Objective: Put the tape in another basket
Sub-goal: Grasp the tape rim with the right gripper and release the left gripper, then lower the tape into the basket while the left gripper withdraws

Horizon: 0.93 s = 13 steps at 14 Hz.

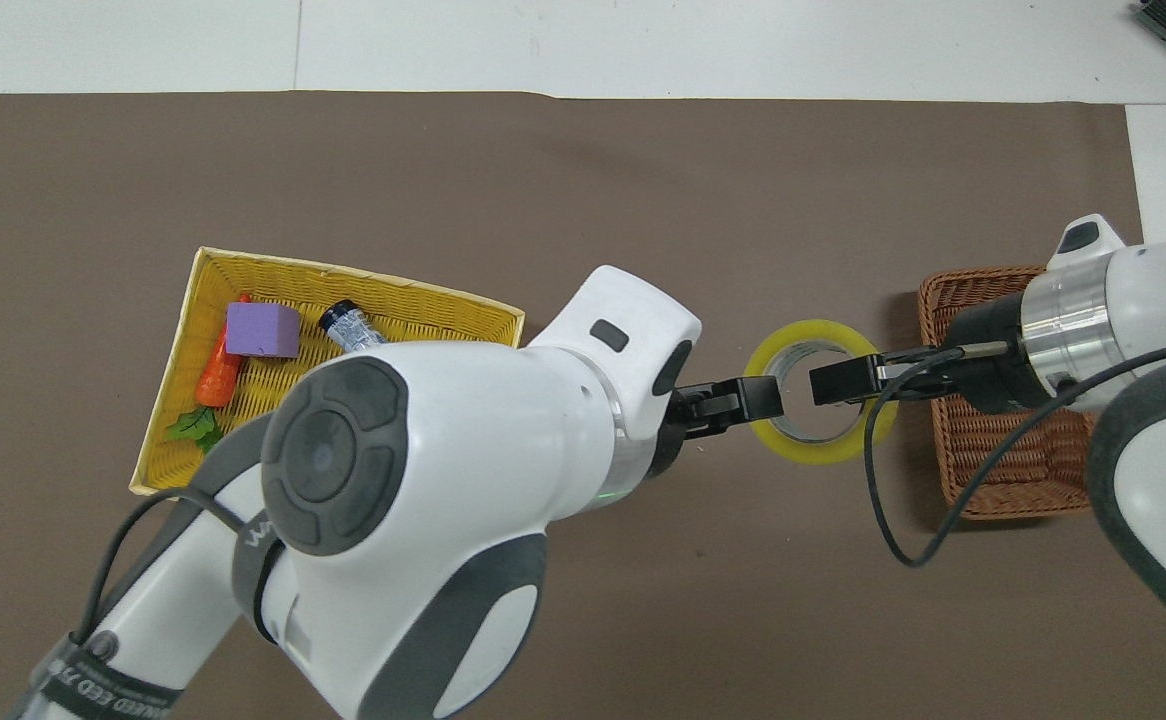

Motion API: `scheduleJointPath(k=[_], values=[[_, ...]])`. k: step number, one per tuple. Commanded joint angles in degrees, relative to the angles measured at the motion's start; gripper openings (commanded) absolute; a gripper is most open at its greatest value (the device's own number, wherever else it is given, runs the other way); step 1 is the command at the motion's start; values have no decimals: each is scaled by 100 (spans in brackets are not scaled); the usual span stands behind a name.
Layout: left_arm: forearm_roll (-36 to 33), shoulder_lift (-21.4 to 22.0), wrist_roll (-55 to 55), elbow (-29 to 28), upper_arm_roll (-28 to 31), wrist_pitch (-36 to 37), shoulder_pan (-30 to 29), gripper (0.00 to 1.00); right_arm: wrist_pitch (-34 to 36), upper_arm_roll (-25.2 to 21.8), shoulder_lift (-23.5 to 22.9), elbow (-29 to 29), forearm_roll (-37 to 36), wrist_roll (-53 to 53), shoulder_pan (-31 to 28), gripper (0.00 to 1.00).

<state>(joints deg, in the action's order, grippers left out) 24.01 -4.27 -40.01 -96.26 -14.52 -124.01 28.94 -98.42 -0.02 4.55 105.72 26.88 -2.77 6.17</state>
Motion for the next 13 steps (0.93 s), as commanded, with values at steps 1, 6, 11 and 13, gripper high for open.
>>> scheduleJointPath(k=[1,6,11,13], values=[[7,146,501,-15,-16,727,-562,100,323,2,143,124,-270,-66,-430,0],[-1036,137,1458,-24,-16,1492,-1450,100,-183,2,-84,527,-842,-696,-1441,0],[-1986,129,2724,-50,-7,1889,-2434,100,-1187,2,-892,809,-833,-1998,-2232,0],[-2023,111,3207,-50,-7,1977,-2804,100,-1327,2,-1087,818,-833,-2297,-2452,0]])
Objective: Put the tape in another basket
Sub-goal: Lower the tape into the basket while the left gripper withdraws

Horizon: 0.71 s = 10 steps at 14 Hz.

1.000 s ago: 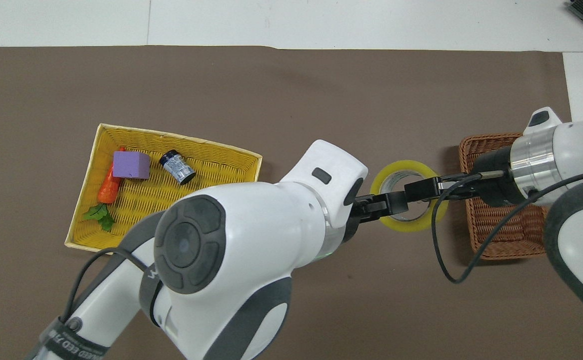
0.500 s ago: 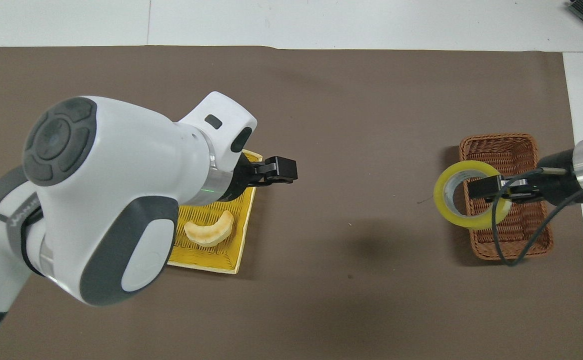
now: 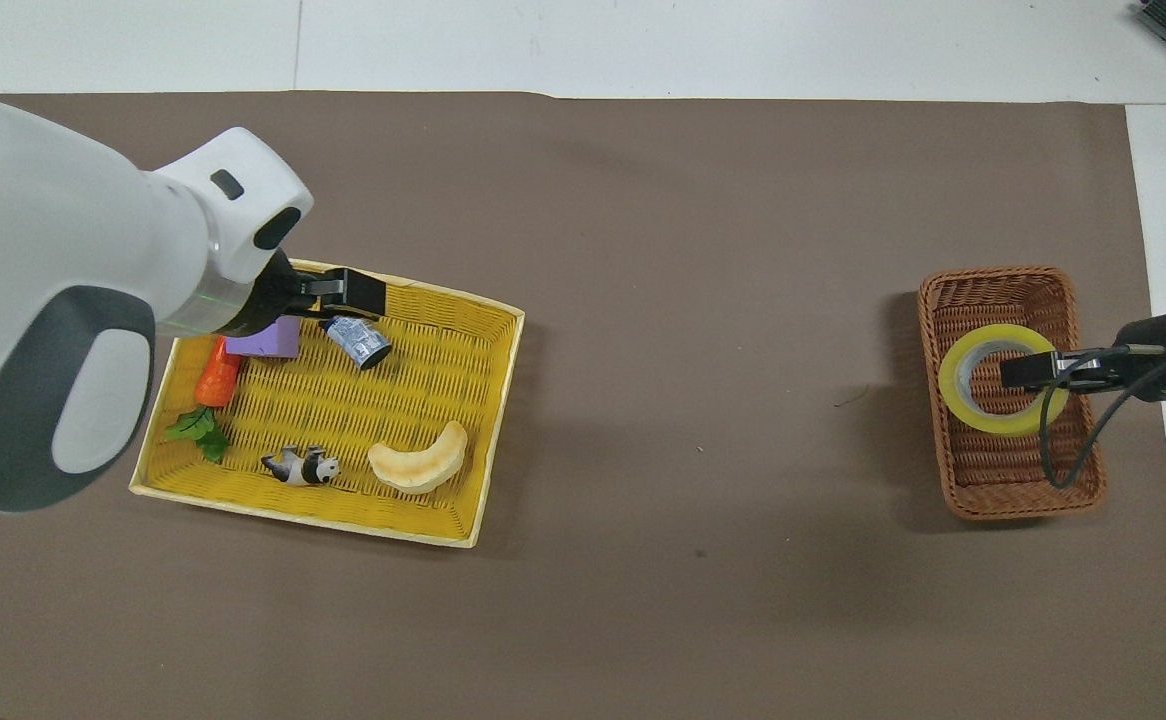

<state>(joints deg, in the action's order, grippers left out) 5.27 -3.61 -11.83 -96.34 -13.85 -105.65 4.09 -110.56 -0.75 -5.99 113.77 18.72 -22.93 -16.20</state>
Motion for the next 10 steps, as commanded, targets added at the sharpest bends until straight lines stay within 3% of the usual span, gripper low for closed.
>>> scheduleJointPath(k=[1,10], values=[[-149,44,610,-51,-74,141,-443,100,-176,83,-51,13,26,-351,-287,0],[-158,9,656,-17,-74,168,-857,100,-536,84,-525,118,263,-527,-410,0]])
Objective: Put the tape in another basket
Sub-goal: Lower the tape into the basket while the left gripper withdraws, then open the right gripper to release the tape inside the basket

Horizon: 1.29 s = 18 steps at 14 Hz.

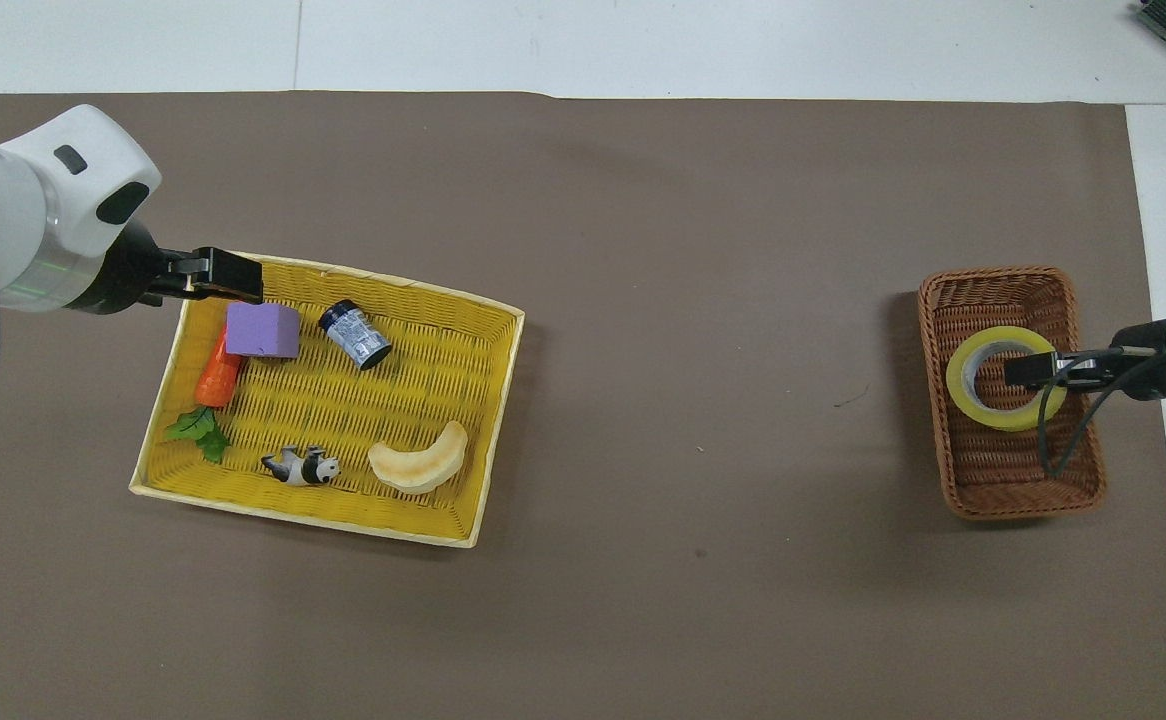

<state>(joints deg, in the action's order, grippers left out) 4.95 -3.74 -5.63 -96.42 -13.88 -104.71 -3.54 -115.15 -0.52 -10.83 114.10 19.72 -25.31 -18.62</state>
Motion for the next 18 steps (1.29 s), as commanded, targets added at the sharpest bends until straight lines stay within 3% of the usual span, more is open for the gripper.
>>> scheduleJointPath(k=[1,4,8,11,15,18], values=[[-126,22,35,0,-71,74,-94,100,-78,61,-68,86,164,-447,-195,9],[-126,13,44,0,-71,74,-94,100,-78,61,-104,94,164,-502,-186,97],[-135,39,53,9,77,135,-77,100,-69,61,-104,77,164,-484,-195,100],[-126,92,595,149,1182,493,748,100,-16,61,-139,-72,173,-493,-212,100],[-126,337,800,290,1282,838,627,100,-60,52,-121,-686,-20,85,32,100],[-257,409,835,308,1300,1276,504,100,-60,61,-130,-1126,-808,735,349,100]])
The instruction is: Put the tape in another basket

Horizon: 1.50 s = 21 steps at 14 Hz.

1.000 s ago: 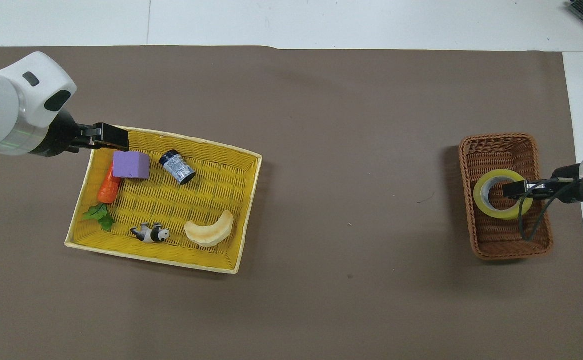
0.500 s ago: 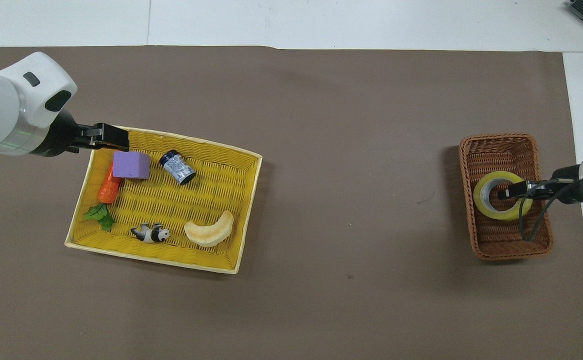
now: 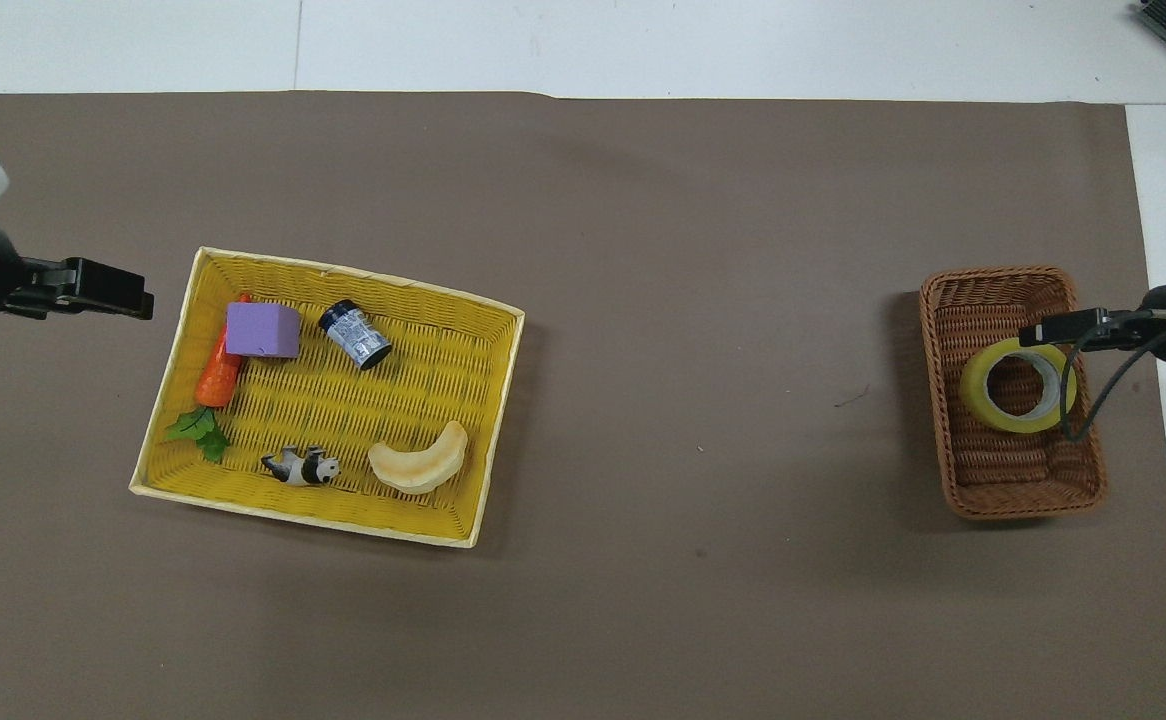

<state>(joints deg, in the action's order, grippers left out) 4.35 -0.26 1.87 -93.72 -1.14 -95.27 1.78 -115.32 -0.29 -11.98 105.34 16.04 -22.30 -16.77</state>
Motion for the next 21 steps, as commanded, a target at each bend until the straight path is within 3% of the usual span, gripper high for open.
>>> scheduleJointPath(k=[1,5,9,13,15,21], values=[[-294,70,199,99,26,386,-19,100,-43,29,-6,-356,-705,672,330,100],[-373,166,358,179,-9,386,-11,100,175,20,370,-418,-1049,1543,744,100],[-706,193,350,196,-9,622,24,100,1141,29,1047,-392,-1330,2921,1236,100],[-726,324,245,275,0,651,-19,100,1538,82,1399,-374,-1551,4057,1922,100],[-594,421,297,197,17,607,-28,100,1626,21,1549,-470,-1569,3980,1976,100],[-515,483,279,196,-44,870,42,100,2881,-120,1602,-1725,-1621,3366,1704,100]])
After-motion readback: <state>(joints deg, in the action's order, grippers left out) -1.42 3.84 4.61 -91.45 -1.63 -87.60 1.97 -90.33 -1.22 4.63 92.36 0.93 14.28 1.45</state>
